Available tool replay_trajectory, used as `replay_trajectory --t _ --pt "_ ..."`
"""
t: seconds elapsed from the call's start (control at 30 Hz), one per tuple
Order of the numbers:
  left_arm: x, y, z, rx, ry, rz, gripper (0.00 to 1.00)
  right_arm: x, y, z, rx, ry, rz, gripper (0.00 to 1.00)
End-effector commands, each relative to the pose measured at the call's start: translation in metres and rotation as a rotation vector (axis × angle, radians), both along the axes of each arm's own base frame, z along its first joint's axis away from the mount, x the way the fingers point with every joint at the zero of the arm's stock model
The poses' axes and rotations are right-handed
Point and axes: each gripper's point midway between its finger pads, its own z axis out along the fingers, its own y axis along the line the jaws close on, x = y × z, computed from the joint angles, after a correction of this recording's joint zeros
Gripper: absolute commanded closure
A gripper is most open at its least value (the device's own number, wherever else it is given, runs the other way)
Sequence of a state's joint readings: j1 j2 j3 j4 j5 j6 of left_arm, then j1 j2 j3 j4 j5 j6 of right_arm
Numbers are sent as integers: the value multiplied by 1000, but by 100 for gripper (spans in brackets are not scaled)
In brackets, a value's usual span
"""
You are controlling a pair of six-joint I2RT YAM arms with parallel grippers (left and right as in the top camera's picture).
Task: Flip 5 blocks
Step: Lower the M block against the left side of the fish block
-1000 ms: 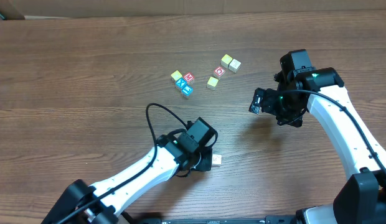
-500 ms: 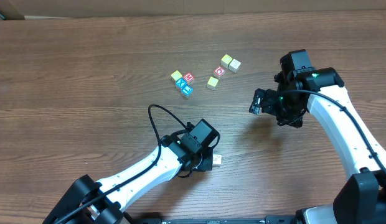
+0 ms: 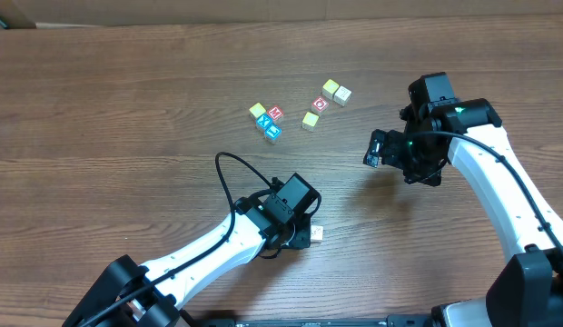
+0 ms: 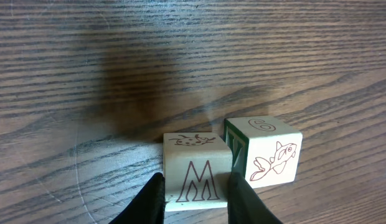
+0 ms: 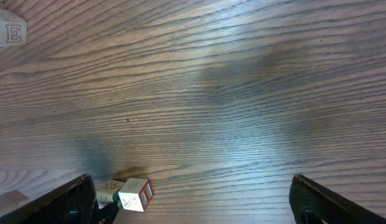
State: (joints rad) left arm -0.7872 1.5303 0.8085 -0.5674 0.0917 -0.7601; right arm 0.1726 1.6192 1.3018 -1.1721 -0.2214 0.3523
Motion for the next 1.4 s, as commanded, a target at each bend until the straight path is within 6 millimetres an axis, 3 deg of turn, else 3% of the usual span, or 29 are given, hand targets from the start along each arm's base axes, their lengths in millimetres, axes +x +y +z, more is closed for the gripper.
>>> replay_trajectory --t 0.0,0.4,0.6,0.87,0.9,1.07,1.2,1.37 --pt "0 3 -5 23 -6 5 75 3 1 6 7 -21 10 0" --pt "2 1 -4 12 -16 4 70 3 1 6 7 -21 10 0" --pt "8 4 -2 28 -47 14 76 3 1 6 7 -21 10 0" --pt "17 8 29 4 -156 -9 70 4 1 6 7 -25 14 0" --pt "15 9 31 4 -156 -9 70 4 1 6 7 -25 14 0" --pt "-7 37 21 119 -63 22 95 2 1 6 6 -20 14 0" --pt "-23 63 14 233 -6 18 96 2 1 6 6 -18 14 0" --pt "-36 56 1 183 34 -55 96 2 1 6 7 -17 13 0"
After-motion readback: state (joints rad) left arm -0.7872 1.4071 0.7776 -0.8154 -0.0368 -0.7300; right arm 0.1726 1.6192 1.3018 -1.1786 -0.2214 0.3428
